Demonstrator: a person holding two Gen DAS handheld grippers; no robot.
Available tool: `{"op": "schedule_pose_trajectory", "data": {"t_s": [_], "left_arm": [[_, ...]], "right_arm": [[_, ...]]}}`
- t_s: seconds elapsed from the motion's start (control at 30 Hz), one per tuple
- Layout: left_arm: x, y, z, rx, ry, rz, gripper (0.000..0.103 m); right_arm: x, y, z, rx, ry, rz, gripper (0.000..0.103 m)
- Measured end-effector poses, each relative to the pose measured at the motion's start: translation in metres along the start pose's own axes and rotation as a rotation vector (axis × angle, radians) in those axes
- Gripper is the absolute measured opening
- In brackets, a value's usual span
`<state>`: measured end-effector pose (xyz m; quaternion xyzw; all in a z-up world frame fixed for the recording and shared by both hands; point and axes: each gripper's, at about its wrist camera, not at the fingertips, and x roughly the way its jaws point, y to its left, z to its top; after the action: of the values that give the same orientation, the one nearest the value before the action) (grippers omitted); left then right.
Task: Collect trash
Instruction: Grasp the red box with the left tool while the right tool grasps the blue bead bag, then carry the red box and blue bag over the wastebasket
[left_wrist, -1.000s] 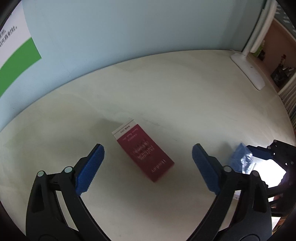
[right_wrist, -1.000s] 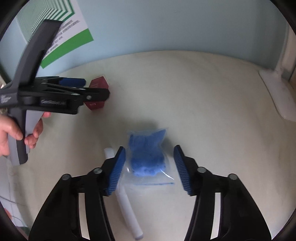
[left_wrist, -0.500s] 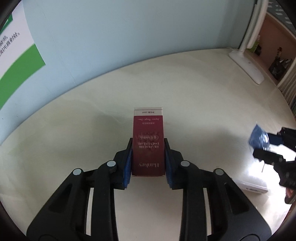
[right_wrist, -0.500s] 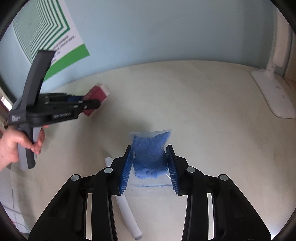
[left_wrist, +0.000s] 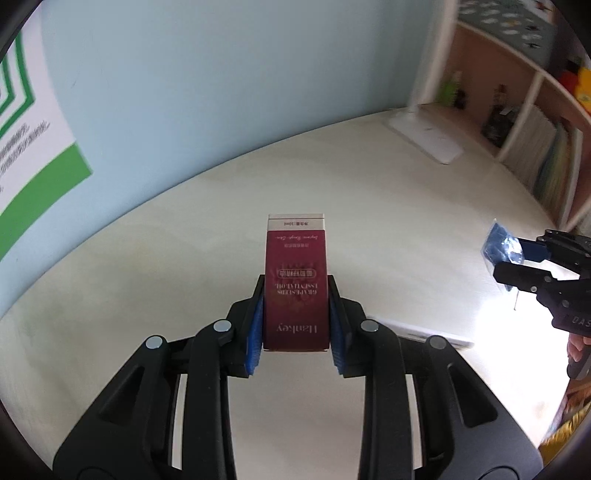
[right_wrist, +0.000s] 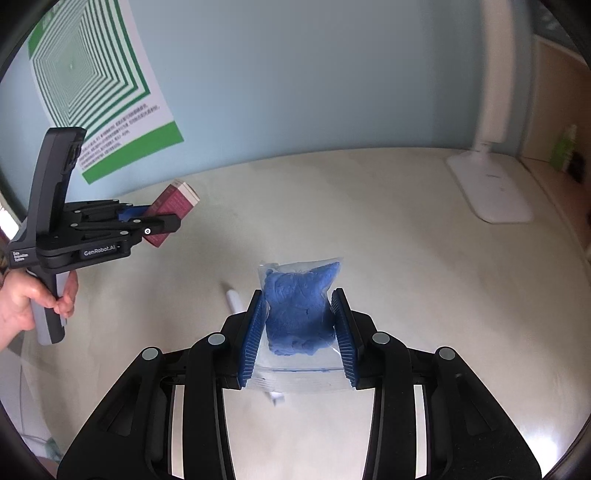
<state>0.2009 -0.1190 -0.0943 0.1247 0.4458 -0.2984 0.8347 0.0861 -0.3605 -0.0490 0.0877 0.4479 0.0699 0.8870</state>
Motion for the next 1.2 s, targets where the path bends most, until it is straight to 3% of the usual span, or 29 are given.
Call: {"op": "schedule_pose_trajectory", "data": {"t_s": [0.23,0.57,0.83,1.2], "left_arm": [[-0.016,-0.086,0.000,0.157,-0.037,-0.102,0.027],[-0.046,-0.217,-0.028,0.398,-0.031,-0.278,0.027],[-0.088,-0.316,-0.071,0.575,-0.039,-0.384,0.027],[-0.116,-0.474,-0.139,0.775,-0.001,-0.512,0.027]], "right_arm": [[-0.076,-0.019,-0.059,0.106,-0.055,-0.113,0.038],[-0.175,-0.042,-0.162,0.298,-0.108,-0.279,0.038],[-0.246,-0.060,-0.239,0.407,-0.151,-0.367,0.038],[-0.347,-0.084,-0.365,0.556,-0.197,-0.443,0.038]]}}
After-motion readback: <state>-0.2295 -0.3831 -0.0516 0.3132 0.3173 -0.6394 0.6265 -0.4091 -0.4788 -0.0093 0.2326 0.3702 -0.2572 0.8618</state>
